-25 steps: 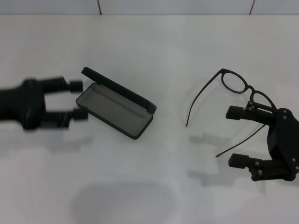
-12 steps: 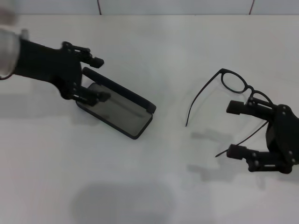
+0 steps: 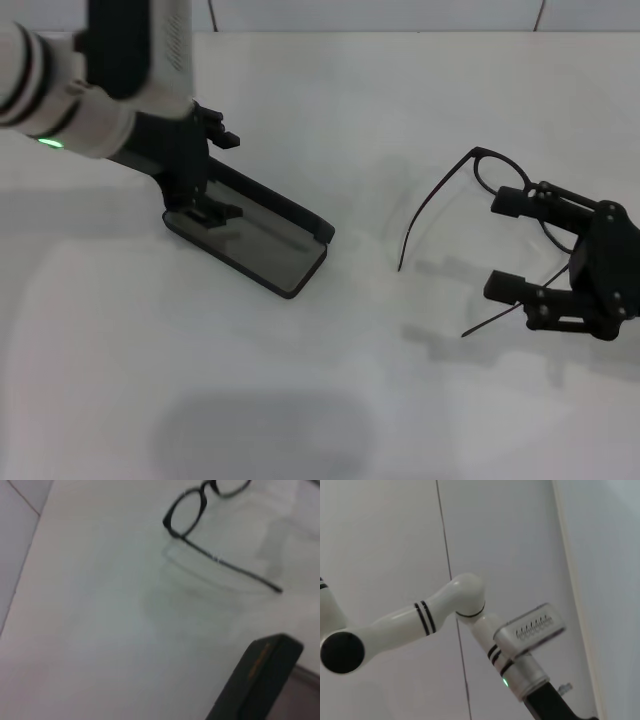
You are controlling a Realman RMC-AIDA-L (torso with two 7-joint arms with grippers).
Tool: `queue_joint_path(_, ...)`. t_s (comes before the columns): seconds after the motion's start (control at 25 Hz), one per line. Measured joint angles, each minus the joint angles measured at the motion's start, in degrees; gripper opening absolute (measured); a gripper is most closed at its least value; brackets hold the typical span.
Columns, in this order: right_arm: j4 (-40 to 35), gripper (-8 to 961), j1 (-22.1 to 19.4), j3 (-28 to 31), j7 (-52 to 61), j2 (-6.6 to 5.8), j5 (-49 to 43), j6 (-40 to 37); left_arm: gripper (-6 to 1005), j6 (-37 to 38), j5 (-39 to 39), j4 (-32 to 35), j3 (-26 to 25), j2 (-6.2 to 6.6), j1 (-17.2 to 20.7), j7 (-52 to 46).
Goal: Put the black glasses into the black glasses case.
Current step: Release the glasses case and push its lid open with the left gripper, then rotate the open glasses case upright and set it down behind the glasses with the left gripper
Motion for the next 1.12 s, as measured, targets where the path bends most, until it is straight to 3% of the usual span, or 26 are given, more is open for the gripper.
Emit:
queue_joint_path(0.28, 0.0, 872, -0.3, 0.0, 0.1, -0.04, 1.8, 0.2, 842, -5.4, 1.4, -1.8, 5.2, -0.08, 0.0, 0.8)
queue_joint_path(0.48, 0.0, 872, -0.1, 0.0, 0.1, -0.11, 1.9, 0.4, 719, -5.6, 1.4, -1.7, 6.8, -0.17, -0.2, 1.1)
queue_joint_path(1.04, -0.1, 871, 0.0, 0.1, -0.1, -0.18, 2.7, 1.1, 203, -7.0, -1.1, 0.0, 7.6, -0.33, 0.6, -1.3)
queue_joint_path(1.12, -0.1, 871, -0.1, 0.1, -0.2, -0.18, 2.7, 1.1, 204, -7.0, -1.4, 0.7, 7.6, -0.33, 0.9, -2.5)
